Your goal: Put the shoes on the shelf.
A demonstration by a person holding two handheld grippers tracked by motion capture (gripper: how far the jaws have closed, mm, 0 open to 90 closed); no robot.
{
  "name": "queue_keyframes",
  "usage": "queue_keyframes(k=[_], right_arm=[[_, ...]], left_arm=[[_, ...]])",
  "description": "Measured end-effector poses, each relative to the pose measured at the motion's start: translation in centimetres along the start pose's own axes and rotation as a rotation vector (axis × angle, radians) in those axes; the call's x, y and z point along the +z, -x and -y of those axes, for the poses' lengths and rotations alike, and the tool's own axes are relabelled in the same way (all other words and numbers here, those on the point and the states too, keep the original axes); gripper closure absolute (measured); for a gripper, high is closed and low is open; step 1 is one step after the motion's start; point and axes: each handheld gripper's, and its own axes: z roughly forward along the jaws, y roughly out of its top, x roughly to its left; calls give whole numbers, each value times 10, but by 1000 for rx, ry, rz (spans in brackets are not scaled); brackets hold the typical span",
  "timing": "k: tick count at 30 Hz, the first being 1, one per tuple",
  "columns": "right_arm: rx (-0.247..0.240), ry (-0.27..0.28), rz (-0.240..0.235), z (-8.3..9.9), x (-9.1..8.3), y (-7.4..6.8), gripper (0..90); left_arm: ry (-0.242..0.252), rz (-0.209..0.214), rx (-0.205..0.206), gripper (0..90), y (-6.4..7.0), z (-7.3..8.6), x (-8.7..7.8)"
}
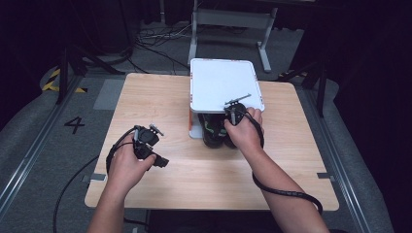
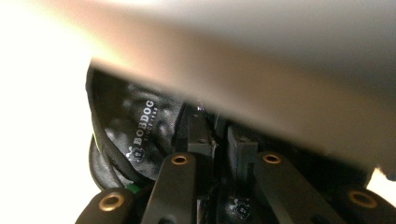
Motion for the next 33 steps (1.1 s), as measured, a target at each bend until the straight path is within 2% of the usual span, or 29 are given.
queue_keyframes(k=[2,6,9,11,12,13,15,16,20,25,27,29,31,32,33], right_arm=[[14,12,12,0,3,0,828],[9,34,57,-2,7,-3,828],[39,48,57,-3,8,-4,824],[33,67,62,-2,9,-5,804],[27,85,59,-2,10,-4,781],[9,131,60,-1,11,-4,709],[-46,161,81,2,12,-3,595],[-49,203,59,5,13,-2,548],[-48,223,25,9,10,4,461],[-54,242,-39,15,-7,8,454],[-87,252,-31,18,-20,9,427],[-88,251,-58,22,-31,11,369],[-128,247,-42,28,-43,12,379],[-135,245,-48,31,-49,13,379],[-142,247,-53,34,-55,14,388]], left_arm=[[0,4,4,233,0,-1,1],[-24,9,18,230,1,-4,5],[-37,17,29,229,3,-8,7],[-32,19,36,229,4,-11,8],[-32,20,42,230,4,-12,8],[-30,23,44,229,4,-14,8],[-26,27,52,230,5,-17,8],[-25,27,51,229,5,-18,9],[-14,24,60,228,7,-25,10],[-10,19,63,227,8,-31,11],[-8,14,72,227,11,-34,11],[-2,20,81,227,14,-37,12],[-2,20,83,224,17,-39,13],[-5,10,73,221,19,-40,14],[-14,-29,58,214,26,-42,15]])
